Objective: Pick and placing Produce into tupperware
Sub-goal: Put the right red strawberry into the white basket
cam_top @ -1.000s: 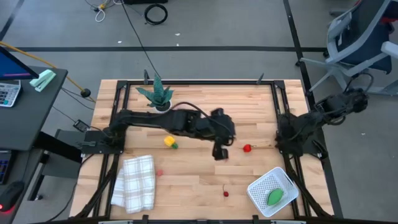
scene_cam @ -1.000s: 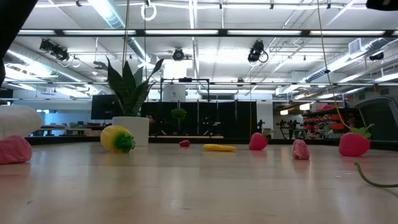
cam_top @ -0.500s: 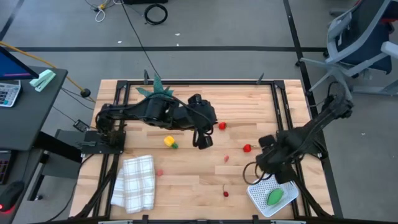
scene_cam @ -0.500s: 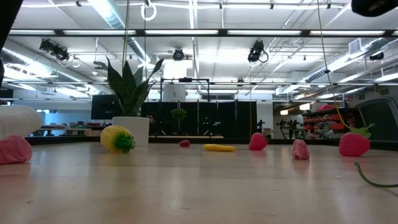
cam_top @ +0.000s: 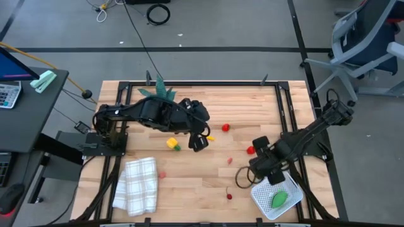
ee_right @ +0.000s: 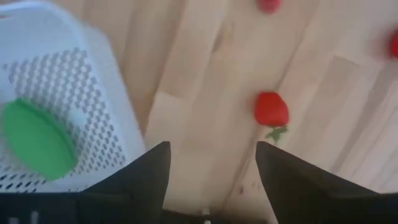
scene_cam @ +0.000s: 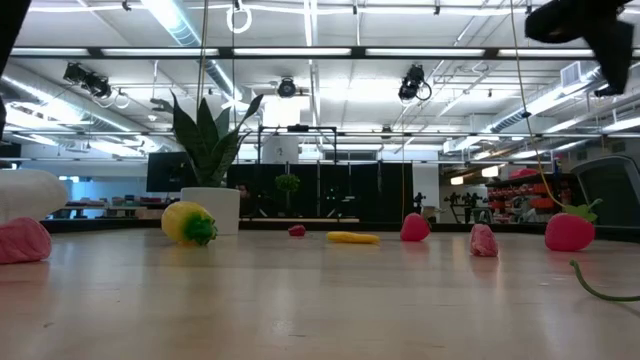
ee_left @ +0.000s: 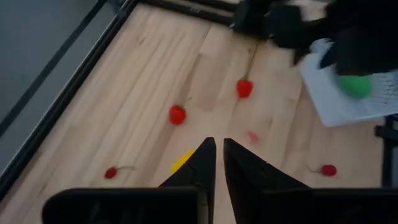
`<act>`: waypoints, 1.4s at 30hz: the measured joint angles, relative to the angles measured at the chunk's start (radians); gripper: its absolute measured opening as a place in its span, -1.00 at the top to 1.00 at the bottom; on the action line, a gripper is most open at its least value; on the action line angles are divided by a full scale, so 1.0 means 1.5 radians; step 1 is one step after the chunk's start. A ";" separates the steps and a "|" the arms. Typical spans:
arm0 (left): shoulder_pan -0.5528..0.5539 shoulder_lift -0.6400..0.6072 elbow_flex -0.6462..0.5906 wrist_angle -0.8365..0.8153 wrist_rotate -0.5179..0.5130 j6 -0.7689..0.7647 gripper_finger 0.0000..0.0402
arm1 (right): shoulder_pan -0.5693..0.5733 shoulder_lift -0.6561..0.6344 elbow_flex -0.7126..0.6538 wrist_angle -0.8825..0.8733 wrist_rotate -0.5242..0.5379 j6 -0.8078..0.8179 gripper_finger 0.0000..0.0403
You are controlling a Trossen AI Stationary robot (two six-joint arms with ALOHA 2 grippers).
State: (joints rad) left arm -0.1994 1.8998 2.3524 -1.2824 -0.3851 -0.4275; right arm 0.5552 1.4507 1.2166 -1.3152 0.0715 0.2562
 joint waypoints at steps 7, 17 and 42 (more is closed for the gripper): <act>-0.028 -0.023 0.003 0.019 0.001 0.046 0.97 | -0.124 -0.001 -0.068 0.020 -0.003 -0.041 -0.22; -0.027 -0.043 0.003 0.025 -0.001 0.053 0.82 | -0.232 -0.001 -0.206 0.142 -0.025 -0.133 -0.21; -0.022 -0.043 0.003 0.047 -0.003 0.084 0.88 | -0.269 -0.001 -0.289 0.250 0.016 -0.126 0.48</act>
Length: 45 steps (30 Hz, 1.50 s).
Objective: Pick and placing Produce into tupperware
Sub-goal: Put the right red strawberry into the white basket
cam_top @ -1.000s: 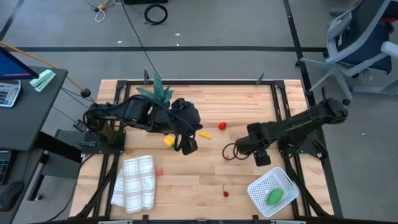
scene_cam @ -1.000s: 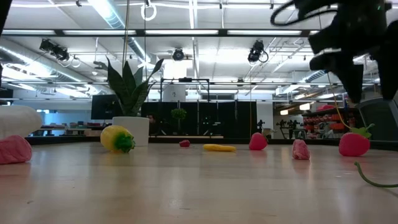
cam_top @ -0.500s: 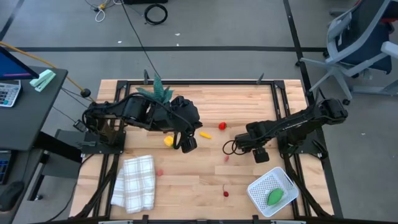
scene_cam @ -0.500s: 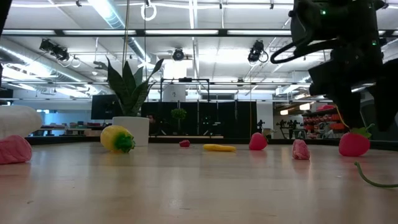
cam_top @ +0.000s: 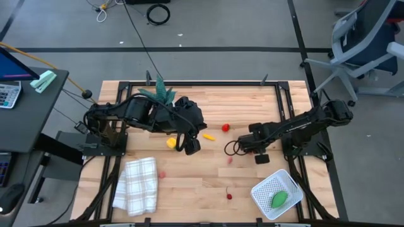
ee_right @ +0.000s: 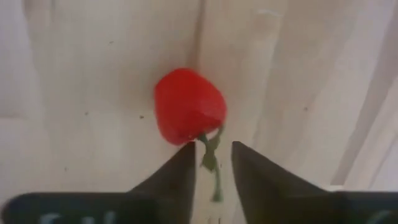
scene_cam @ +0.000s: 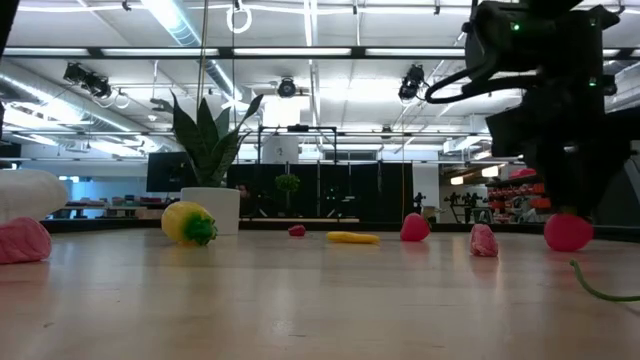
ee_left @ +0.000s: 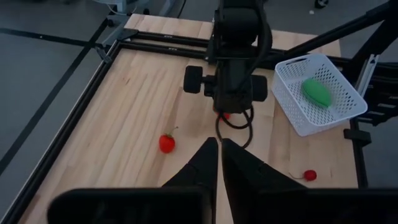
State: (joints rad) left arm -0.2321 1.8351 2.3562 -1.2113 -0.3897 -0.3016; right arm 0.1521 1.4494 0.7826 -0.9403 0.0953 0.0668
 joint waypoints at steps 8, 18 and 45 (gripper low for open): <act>0.000 0.000 0.000 0.037 0.000 0.028 0.89 | -0.059 0.000 0.000 0.000 -0.033 -0.004 0.94; 0.000 0.001 0.000 0.051 0.000 0.037 0.89 | -0.078 -0.046 0.015 -0.044 -0.058 0.039 0.98; 0.056 0.001 0.000 0.066 -0.008 0.034 0.85 | 0.552 -0.145 0.159 -0.077 -0.152 0.757 1.00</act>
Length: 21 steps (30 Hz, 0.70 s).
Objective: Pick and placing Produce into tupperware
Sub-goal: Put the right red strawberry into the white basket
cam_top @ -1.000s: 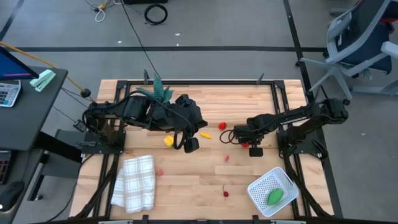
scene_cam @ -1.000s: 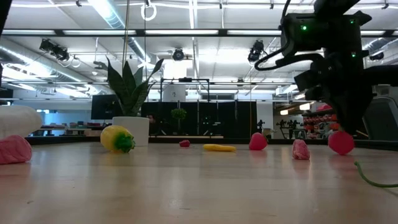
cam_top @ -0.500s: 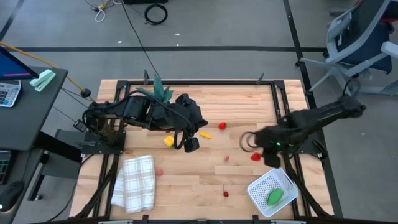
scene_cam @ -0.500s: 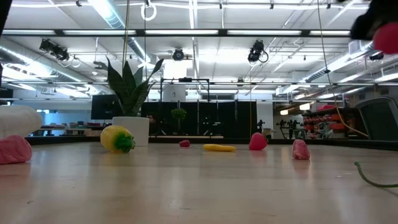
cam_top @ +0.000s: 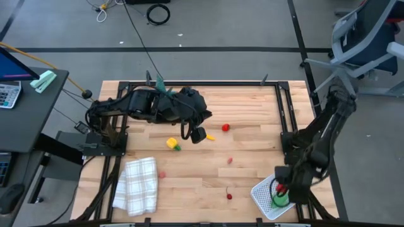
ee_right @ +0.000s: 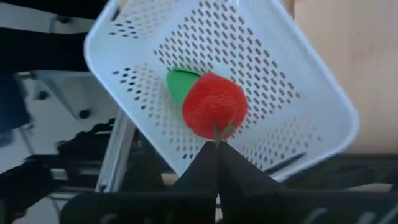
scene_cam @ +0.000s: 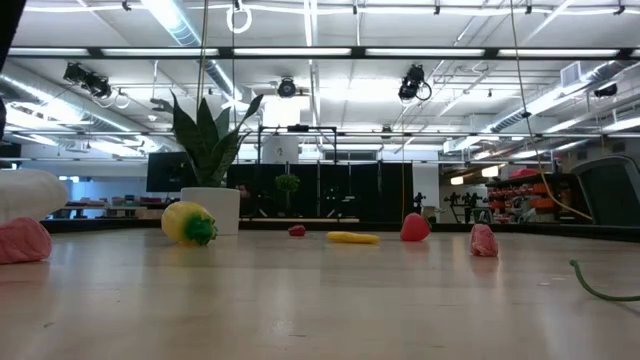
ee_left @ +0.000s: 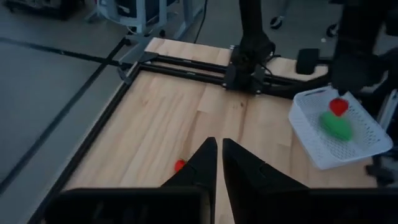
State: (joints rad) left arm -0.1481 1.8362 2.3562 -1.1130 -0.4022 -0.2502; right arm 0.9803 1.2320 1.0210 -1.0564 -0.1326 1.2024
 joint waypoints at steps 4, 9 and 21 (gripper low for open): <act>0.018 0.000 0.000 0.000 0.001 0.004 0.85 | 0.004 0.062 -0.001 0.032 0.005 -0.015 1.00; 0.033 0.000 0.000 0.000 0.000 0.004 0.81 | -0.008 0.123 -0.001 0.054 0.003 -0.052 1.00; 0.038 0.000 0.000 -0.001 0.001 0.008 0.84 | -0.039 0.181 -0.001 0.053 0.106 -0.054 0.90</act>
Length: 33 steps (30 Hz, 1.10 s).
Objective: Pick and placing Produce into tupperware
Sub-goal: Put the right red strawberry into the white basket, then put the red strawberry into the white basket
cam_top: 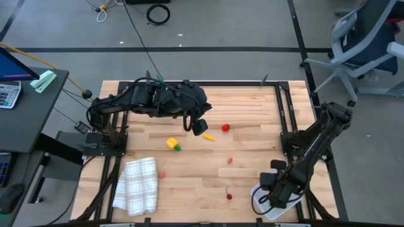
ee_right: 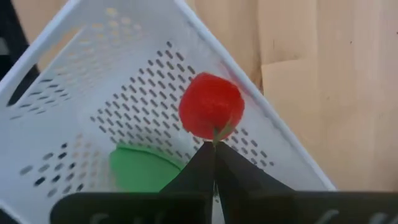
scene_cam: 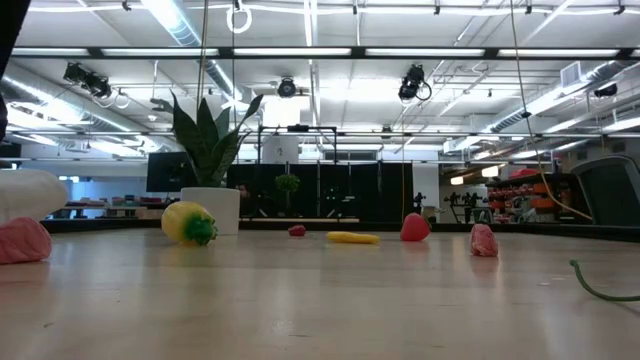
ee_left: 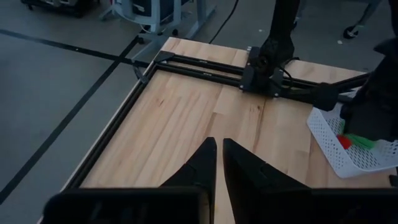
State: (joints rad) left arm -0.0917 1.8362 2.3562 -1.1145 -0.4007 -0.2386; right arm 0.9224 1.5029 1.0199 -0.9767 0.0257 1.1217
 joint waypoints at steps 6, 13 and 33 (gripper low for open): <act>0.007 0.000 0.000 0.000 0.000 0.000 0.78 | -0.013 0.024 0.000 0.019 -0.024 -0.027 0.88; 0.018 0.000 0.000 -0.008 0.001 0.027 0.67 | -0.047 0.032 0.000 0.022 -0.046 -0.029 0.62; 0.128 0.048 -0.049 -0.011 0.194 0.243 0.20 | -0.143 -0.116 0.193 -0.094 0.004 0.071 0.33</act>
State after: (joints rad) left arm 0.1002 1.9085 2.2829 -1.1313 -0.1091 0.1256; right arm 0.7083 1.3282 1.3092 -1.1176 0.0319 1.2278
